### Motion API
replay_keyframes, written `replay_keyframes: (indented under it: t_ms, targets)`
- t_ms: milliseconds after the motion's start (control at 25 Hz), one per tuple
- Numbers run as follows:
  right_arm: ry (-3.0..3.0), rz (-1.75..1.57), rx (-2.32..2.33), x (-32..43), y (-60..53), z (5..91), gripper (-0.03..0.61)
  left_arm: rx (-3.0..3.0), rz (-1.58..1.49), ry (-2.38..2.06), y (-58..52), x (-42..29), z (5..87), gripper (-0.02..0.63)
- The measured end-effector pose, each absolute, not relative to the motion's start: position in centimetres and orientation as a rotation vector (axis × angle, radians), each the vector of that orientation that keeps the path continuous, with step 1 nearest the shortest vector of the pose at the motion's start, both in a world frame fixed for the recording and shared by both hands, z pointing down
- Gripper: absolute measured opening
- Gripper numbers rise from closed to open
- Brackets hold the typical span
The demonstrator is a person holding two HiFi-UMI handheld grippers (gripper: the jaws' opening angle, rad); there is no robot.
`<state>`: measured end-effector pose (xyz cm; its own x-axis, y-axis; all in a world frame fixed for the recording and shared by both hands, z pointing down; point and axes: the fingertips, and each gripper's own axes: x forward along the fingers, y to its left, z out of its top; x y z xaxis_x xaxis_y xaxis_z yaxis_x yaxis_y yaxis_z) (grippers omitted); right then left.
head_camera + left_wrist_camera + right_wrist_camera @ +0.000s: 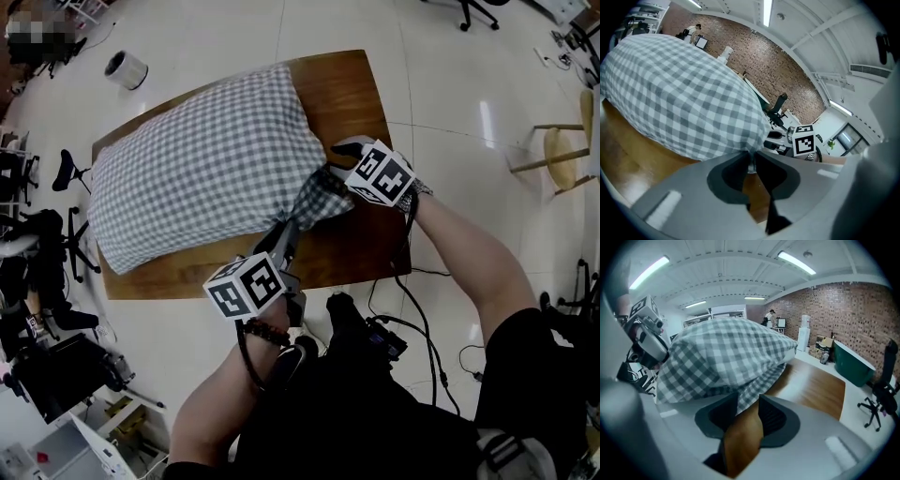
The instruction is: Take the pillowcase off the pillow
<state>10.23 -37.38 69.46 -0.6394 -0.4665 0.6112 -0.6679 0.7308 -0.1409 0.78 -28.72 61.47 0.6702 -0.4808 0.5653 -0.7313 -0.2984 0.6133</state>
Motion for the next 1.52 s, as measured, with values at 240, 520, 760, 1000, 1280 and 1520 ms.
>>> replay_keyframes:
  t_ms: [240, 520, 760, 1000, 1280, 1520]
  targets:
    - [-2.441, 0.346, 0.648, 7.3, -36.0, 69.7, 0.152, 1.962, 0.341, -0.871, -27.5, 0.2, 60.2, 0.012]
    - [-2.379, 0.247, 0.536, 6.9, -34.7, 71.3, 0.186, 1.99, 0.365, -0.862, -27.0, 0.8, 60.0, 0.006]
    - [-2.417, 0.301, 0.589, 7.2, -35.6, 70.3, 0.186, 2.064, 0.365, -0.87, -27.4, 2.2, 59.1, 0.269]
    - [-2.439, 0.303, 0.603, 6.6, -35.9, 69.7, 0.186, 1.962, 0.415, -0.952, -28.6, 3.6, 61.4, 0.36]
    - [-2.443, 0.312, 0.628, 8.1, -35.9, 70.0, 0.186, 1.915, 0.352, -0.91, -28.1, 2.3, 60.8, 0.023]
    - [-2.489, 0.263, 0.569, 7.4, -34.5, 68.2, 0.186, 1.908, 0.251, -0.847, -25.9, 0.1, 57.5, 0.023]
